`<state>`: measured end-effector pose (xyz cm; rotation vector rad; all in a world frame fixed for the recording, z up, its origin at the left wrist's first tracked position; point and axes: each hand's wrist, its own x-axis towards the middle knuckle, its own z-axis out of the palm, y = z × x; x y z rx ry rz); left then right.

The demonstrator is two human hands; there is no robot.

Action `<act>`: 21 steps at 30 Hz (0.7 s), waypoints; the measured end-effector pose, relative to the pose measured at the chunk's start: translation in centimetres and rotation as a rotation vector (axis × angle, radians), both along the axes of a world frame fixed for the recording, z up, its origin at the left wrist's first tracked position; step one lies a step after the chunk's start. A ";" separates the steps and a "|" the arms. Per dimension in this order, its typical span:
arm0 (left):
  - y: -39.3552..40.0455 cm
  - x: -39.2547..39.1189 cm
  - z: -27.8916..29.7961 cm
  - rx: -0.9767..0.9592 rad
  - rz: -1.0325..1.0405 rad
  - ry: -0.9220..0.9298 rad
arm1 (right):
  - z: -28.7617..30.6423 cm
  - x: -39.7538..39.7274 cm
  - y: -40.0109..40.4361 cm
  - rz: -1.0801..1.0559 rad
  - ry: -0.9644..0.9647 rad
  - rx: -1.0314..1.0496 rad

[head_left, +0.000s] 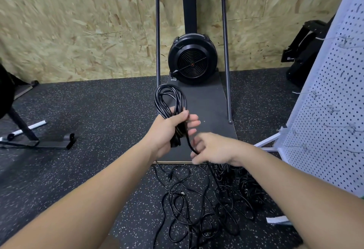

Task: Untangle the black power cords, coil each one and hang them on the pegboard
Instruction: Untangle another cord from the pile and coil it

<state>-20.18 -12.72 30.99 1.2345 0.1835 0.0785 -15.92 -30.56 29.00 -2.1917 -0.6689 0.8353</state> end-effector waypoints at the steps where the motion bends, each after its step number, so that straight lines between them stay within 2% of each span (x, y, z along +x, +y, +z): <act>1: 0.2 0.2 -0.1 -0.003 0.026 0.004 | -0.3 -0.2 0.1 -0.012 0.008 -0.012; 5: 1.7 0.8 -0.3 -0.017 0.163 0.027 | 0.5 -0.3 0.0 -0.161 -0.060 0.052; 10: 3.1 0.8 -0.4 -0.081 0.237 0.059 | 1.5 0.3 -0.1 -0.200 -0.410 0.107; 15: 3.1 0.9 -0.2 -0.147 0.256 0.056 | 1.0 0.2 0.5 -0.119 -0.734 -0.112; 17: 3.2 1.0 0.0 -0.177 0.264 0.043 | 1.0 -0.4 0.8 -0.099 -0.807 -0.178; 18: 3.3 1.0 0.0 -0.189 0.271 0.035 | 0.9 -0.6 0.9 -0.101 -0.780 -0.162; 19: 3.4 0.9 0.1 -0.201 0.277 0.023 | 0.8 -0.8 0.9 -0.146 -0.660 -0.065; 21: 3.5 0.8 0.1 -0.227 0.277 -0.013 | 0.7 -1.3 1.7 -0.283 -0.200 0.189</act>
